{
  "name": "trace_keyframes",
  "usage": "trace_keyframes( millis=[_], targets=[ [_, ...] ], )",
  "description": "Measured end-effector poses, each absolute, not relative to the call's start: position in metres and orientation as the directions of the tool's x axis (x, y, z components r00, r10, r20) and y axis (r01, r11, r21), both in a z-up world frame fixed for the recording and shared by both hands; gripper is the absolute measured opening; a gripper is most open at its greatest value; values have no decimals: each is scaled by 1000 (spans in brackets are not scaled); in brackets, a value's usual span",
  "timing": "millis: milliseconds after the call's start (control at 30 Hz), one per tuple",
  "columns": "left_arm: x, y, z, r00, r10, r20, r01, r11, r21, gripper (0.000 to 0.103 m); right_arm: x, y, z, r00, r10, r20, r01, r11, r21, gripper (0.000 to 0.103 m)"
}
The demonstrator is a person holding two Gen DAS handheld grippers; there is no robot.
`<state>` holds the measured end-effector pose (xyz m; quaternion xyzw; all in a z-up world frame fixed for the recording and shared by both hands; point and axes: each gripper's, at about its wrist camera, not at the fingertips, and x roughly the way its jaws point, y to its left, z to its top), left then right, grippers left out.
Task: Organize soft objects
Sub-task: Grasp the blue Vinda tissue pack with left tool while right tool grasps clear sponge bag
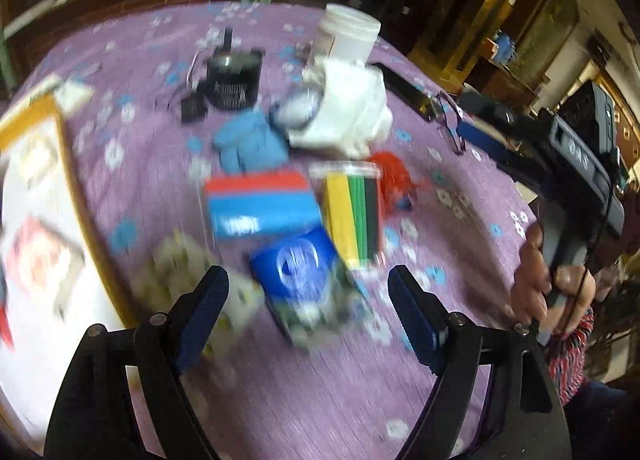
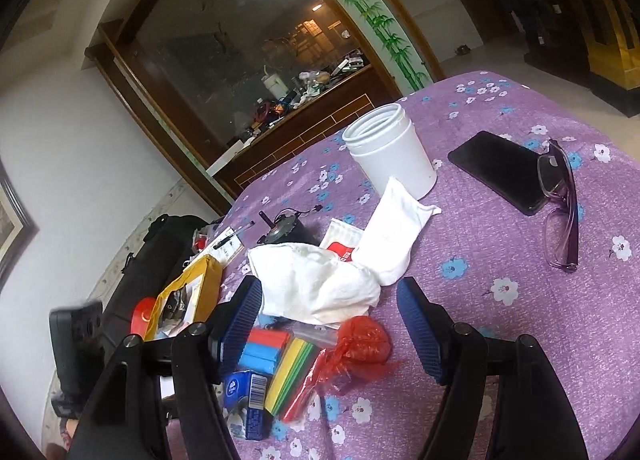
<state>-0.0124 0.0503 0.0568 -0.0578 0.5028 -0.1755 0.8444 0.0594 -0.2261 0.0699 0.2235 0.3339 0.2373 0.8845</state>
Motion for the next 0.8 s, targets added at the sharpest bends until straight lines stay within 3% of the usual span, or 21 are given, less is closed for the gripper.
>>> trace_keyframes(
  millis=[67,167,300,433,500,567,800],
  targets=[
    [-23,42,52,422,-361,-831,259,927,-271,82,59,-226,71,669,564,-484,-271,791,548,73],
    [-24,28,40,424,-263,-867,223,958,-182,82,58,-226,71,670,563,-483,-269,792,549,74],
    [-12,21,27,409,-259,-875,182,963,-200,82,57,-221,70,659,573,-488,-284,790,544,75],
    [5,10,24,456,-207,-866,170,975,-144,81,55,-216,72,658,567,-496,-298,801,519,75],
    [9,8,21,487,-163,-858,156,983,-98,74,55,-215,71,651,571,-500,-302,799,519,75],
    [5,12,23,517,-161,-841,151,984,-96,60,56,-213,69,642,574,-508,-303,799,519,75],
    [-14,41,24,525,-250,-813,157,968,-196,57,56,-195,60,583,596,-551,-337,795,504,75]
  ],
)
